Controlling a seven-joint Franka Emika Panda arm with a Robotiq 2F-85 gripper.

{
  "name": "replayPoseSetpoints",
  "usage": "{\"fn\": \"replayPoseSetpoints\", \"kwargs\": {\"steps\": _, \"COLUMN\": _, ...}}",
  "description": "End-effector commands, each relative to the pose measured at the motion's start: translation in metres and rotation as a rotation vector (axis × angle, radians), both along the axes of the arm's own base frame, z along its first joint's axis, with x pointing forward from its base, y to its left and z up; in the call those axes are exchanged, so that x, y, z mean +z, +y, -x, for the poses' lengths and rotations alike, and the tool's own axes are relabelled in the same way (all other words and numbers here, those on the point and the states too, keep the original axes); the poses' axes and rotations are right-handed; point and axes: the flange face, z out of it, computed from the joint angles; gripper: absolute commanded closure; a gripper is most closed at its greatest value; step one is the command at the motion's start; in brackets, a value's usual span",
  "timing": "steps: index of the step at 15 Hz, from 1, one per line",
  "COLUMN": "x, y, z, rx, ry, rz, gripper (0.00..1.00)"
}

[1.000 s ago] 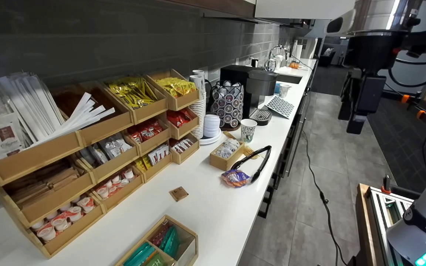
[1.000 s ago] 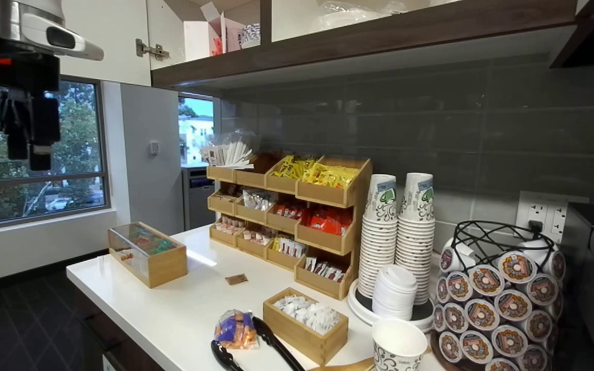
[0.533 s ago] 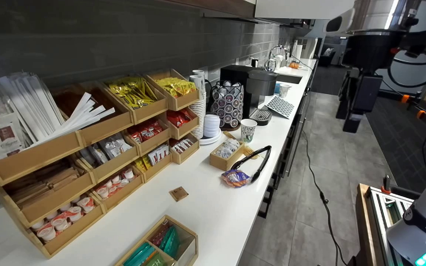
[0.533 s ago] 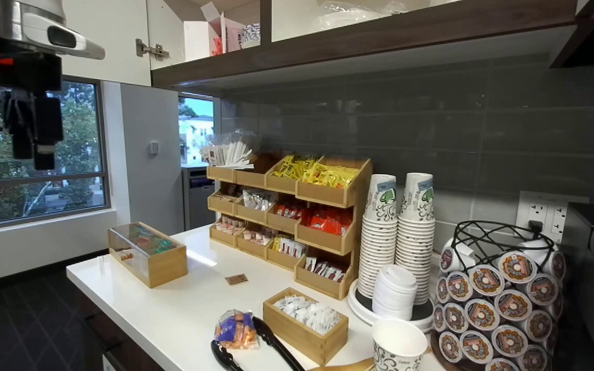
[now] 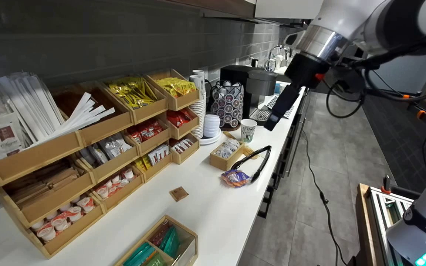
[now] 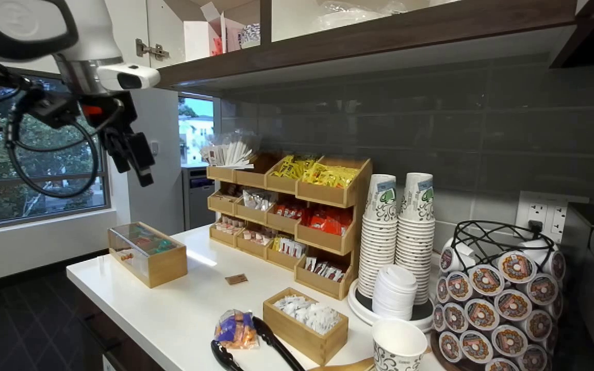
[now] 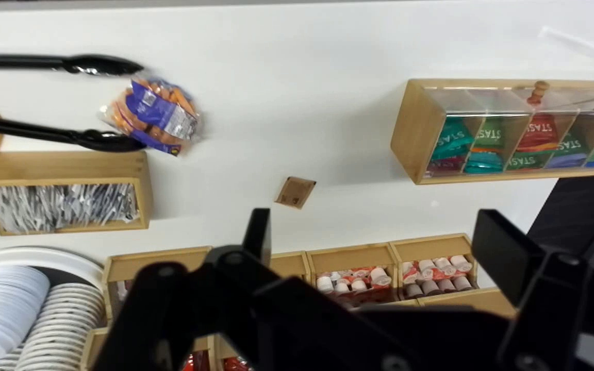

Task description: Move the brown sachet, which is on the counter, closer to the other sachets

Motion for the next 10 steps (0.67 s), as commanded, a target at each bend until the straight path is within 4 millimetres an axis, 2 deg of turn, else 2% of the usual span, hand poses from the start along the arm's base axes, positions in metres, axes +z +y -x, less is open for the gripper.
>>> {"fn": "replayPoseSetpoints", "kwargs": {"steps": 1, "x": -0.053, "y": 0.029, "z": -0.043, "rx": 0.079, "ry": 0.018, "rz": 0.002, "gripper": 0.0}}
{"fn": "replayPoseSetpoints", "kwargs": {"steps": 2, "x": -0.062, "y": 0.036, "z": -0.05, "rx": 0.082, "ry": 0.042, "rz": 0.011, "gripper": 0.0}}
{"fn": "replayPoseSetpoints", "kwargs": {"steps": 3, "x": -0.044, "y": 0.019, "z": -0.03, "rx": 0.052, "ry": 0.014, "rz": 0.008, "gripper": 0.0}}
{"fn": "replayPoseSetpoints", "kwargs": {"steps": 4, "x": -0.057, "y": 0.026, "z": -0.037, "rx": 0.063, "ry": 0.035, "rz": 0.01, "gripper": 0.0}}
{"fn": "replayPoseSetpoints", "kwargs": {"steps": 6, "x": -0.068, "y": 0.034, "z": -0.047, "rx": 0.072, "ry": 0.054, "rz": 0.008, "gripper": 0.0}}
{"fn": "replayPoseSetpoints", "kwargs": {"steps": 10, "x": -0.064, "y": 0.035, "z": -0.051, "rx": 0.074, "ry": 0.047, "rz": 0.005, "gripper": 0.0}}
